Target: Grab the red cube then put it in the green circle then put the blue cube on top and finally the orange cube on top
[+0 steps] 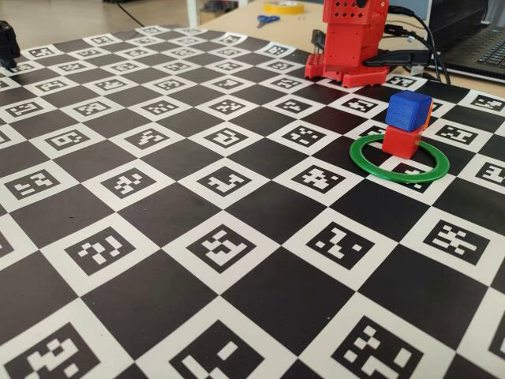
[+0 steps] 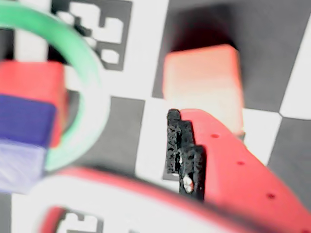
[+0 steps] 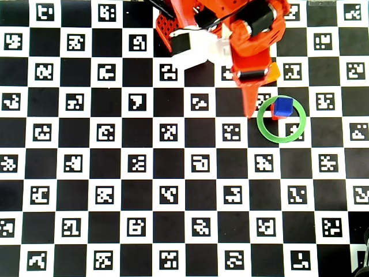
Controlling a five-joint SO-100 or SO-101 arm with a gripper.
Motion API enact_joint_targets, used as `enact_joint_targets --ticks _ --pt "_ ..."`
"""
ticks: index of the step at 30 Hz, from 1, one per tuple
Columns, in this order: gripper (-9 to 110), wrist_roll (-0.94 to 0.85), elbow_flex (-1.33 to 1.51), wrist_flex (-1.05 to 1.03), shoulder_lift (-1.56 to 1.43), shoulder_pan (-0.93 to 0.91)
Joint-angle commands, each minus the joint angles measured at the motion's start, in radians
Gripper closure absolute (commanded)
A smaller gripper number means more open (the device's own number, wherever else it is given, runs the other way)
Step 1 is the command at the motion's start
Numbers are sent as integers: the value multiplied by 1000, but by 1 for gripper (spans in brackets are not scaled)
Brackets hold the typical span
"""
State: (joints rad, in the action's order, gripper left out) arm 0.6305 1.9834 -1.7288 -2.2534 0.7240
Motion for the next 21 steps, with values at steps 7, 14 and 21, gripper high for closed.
enact_joint_targets --ticks 7,14,21 --pt "54 106 97 81 -37 252" --pt "53 104 156 181 -3 387" --pt "53 92 229 293 49 448"
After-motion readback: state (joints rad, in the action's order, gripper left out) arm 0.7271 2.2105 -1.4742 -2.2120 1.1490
